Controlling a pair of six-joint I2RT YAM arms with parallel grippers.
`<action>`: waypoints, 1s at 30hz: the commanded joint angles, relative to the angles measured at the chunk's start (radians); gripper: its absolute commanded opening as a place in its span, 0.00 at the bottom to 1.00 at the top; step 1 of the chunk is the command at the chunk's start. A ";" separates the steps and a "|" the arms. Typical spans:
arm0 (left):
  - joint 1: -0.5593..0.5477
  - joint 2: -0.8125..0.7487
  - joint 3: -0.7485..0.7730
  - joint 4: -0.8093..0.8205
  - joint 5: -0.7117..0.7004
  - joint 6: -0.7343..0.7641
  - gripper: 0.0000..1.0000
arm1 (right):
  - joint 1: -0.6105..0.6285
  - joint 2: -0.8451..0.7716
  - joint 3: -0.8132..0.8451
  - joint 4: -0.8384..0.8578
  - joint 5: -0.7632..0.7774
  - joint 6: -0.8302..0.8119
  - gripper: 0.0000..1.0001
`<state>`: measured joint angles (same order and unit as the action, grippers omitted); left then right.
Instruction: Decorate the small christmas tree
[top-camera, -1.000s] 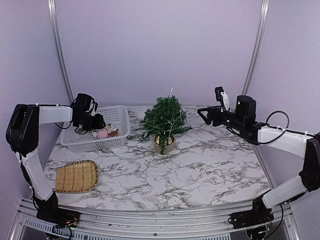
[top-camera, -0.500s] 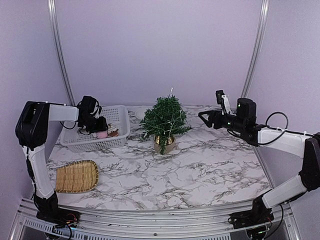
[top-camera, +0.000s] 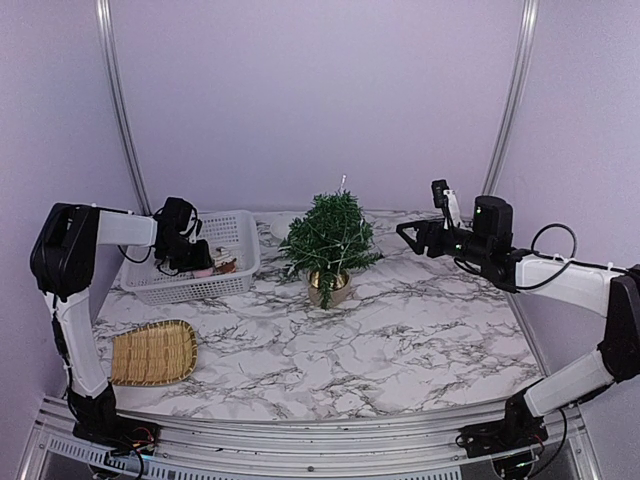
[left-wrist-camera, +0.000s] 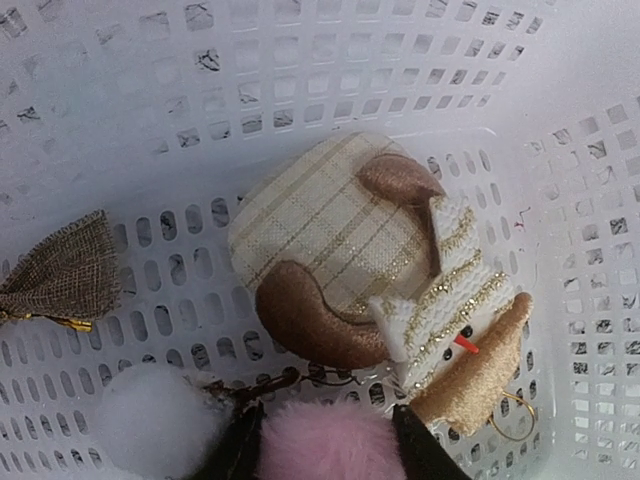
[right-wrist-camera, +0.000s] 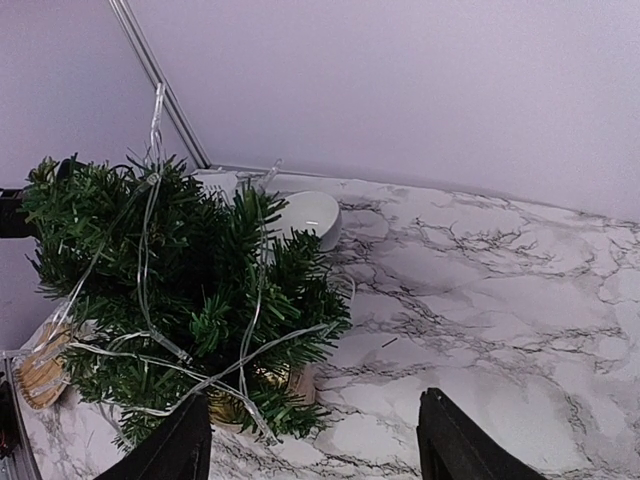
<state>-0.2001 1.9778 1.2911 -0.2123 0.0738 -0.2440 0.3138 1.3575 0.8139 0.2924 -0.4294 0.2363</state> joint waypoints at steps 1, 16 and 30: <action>-0.002 -0.070 0.000 -0.034 -0.014 0.013 0.37 | -0.007 -0.014 0.032 0.021 -0.009 0.008 0.68; -0.046 -0.344 0.007 -0.038 0.093 0.031 0.30 | -0.007 -0.051 0.032 0.012 -0.052 0.004 0.68; -0.280 -0.638 -0.122 0.047 0.223 0.032 0.30 | 0.111 -0.141 -0.035 0.011 -0.162 -0.098 0.61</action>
<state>-0.4435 1.4109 1.2098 -0.2199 0.2405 -0.1986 0.3660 1.2510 0.7864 0.2985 -0.5579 0.2028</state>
